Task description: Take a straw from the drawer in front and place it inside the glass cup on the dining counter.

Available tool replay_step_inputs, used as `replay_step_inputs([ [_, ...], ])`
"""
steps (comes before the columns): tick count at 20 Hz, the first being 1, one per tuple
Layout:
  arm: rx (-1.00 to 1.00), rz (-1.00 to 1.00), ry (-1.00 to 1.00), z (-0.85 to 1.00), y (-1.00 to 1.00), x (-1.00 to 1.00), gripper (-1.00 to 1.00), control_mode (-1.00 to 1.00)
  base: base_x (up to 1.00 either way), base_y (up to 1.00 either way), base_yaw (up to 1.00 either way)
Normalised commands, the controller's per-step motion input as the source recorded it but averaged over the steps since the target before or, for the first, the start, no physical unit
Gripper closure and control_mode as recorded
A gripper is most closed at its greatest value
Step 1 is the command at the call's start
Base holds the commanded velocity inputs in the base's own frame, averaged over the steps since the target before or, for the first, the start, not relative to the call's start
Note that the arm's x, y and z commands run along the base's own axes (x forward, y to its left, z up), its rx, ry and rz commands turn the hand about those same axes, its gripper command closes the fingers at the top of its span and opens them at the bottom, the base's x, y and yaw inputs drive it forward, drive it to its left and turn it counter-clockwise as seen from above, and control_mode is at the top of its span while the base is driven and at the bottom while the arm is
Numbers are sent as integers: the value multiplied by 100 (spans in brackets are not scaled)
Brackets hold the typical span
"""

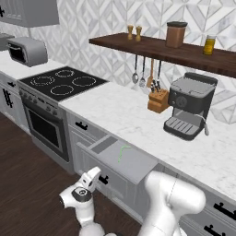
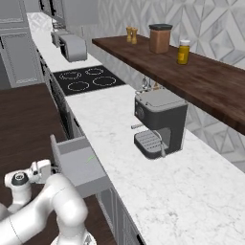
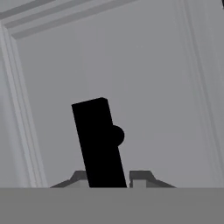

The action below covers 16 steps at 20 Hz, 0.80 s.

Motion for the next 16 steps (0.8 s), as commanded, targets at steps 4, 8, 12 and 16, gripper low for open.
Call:
replay_step_inputs([
  [4, 0, 3, 7, 0, 100, -39, -100, -100, 0, 0, 0],
  [8, 0, 1, 8, 0, 95, -22, -100, -100, 0, 0, 0],
  [12, 12, 0, 10, 1, 56, -28, -100, -100, 0, 0, 0],
  [16, 29, 0, 18, 13, 36, -35, -100, -100, 0, 0, 0],
])
